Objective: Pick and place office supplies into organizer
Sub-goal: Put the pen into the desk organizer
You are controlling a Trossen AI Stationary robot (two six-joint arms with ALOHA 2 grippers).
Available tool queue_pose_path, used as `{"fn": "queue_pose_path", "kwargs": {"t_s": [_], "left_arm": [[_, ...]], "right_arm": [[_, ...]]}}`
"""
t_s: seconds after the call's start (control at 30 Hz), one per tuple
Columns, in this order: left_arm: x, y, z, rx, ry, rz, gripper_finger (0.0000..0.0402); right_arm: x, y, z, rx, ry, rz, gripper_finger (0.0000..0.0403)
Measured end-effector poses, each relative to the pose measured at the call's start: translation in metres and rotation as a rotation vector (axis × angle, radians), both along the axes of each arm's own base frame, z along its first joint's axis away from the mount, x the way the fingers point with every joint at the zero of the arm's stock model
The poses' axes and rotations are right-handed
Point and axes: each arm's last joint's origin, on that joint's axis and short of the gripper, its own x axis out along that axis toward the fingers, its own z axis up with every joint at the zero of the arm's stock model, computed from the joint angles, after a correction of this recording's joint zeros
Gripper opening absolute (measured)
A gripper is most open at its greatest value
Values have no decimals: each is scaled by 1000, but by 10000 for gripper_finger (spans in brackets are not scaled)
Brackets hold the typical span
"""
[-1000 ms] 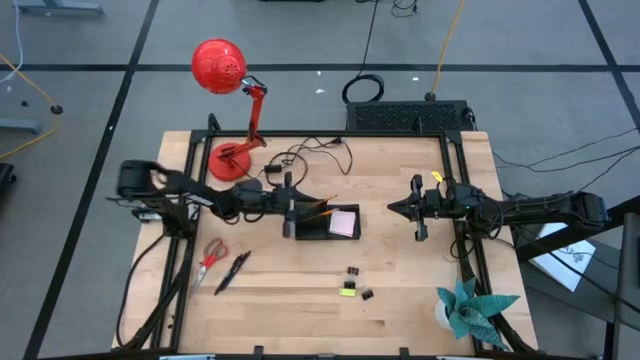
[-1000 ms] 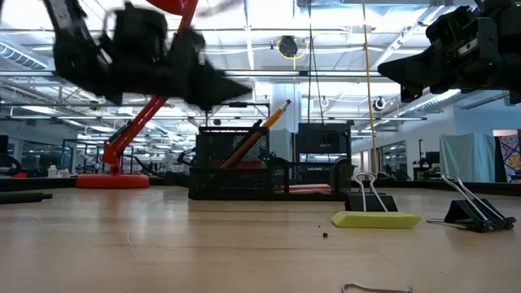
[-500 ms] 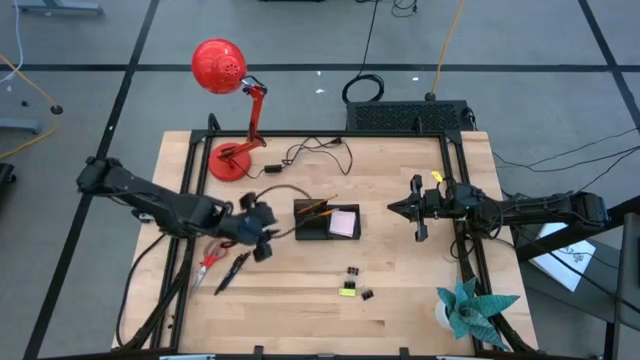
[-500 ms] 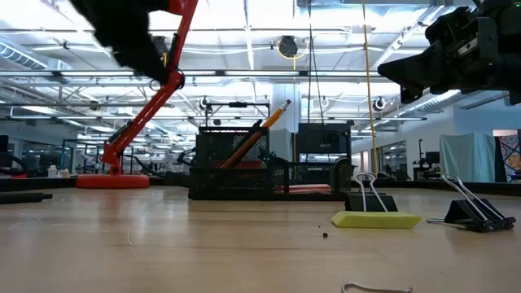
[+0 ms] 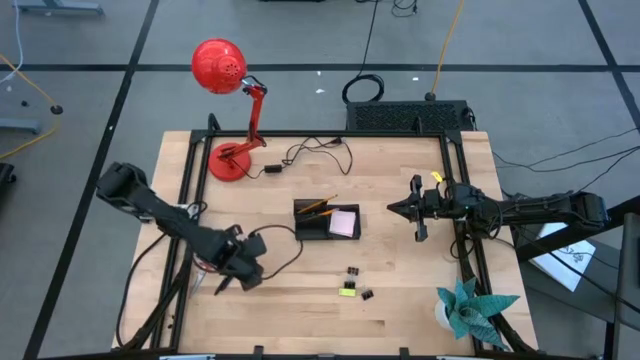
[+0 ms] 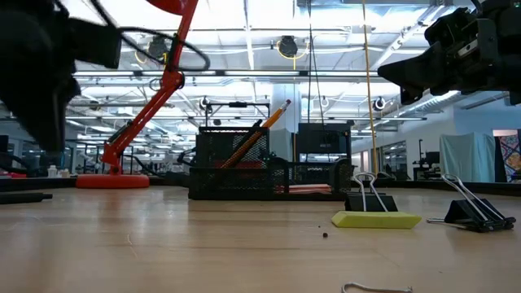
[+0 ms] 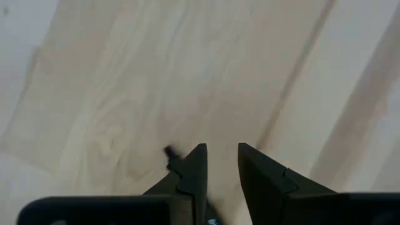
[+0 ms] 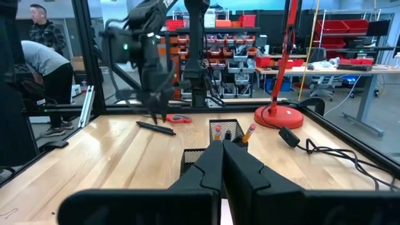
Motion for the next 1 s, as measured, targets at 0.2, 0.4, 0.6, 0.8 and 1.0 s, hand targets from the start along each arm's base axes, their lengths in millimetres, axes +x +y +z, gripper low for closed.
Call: {"fn": "queue_pose_path", "kwargs": {"t_s": [0.2, 0.4, 0.6, 0.8, 1.0], "left_arm": [[-4, 2, -14, 68, 111, 52, 93], [-4, 3, -23, 120, 164, 101, 93], [-4, 2, -37, 170, 241, 106, 92], [-1, 0, -52, 192, 302, 103, 92], [2, -3, -55, 169, 285, 100, 92]], "right_arm": [[0, 0, 0, 17, 2, 1, 4], [0, 0, 0, 18, 1, 1, 4], [0, 0, 0, 18, 1, 0, 4], [0, 0, 0, 18, 1, -1, 4], [0, 0, 0, 18, 2, -3, 4]]}}
